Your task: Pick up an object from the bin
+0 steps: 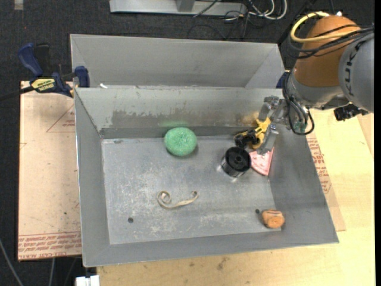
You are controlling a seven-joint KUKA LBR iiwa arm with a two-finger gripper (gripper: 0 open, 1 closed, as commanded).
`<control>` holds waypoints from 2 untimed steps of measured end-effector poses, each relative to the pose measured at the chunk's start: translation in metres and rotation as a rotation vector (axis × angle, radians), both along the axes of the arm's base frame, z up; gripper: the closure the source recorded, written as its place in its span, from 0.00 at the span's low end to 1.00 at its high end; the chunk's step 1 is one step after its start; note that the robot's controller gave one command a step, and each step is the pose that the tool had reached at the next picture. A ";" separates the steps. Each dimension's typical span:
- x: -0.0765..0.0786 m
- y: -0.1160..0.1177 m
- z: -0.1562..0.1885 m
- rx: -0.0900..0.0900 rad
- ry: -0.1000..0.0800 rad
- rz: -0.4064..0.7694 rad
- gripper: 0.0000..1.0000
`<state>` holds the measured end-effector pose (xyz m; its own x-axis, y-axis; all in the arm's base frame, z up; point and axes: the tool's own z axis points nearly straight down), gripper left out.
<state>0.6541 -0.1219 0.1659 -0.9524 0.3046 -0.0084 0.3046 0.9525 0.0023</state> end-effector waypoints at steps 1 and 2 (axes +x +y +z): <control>-0.001 0.000 -0.059 -0.002 0.000 0.120 0.00; -0.006 0.003 -0.096 -0.002 0.004 0.217 0.00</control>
Offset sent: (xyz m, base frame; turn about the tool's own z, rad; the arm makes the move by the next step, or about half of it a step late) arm -0.0079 0.0029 -0.0959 -0.2176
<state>0.6478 -0.1190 0.0703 -0.9957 0.0929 -0.0050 0.0929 0.9957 -0.0003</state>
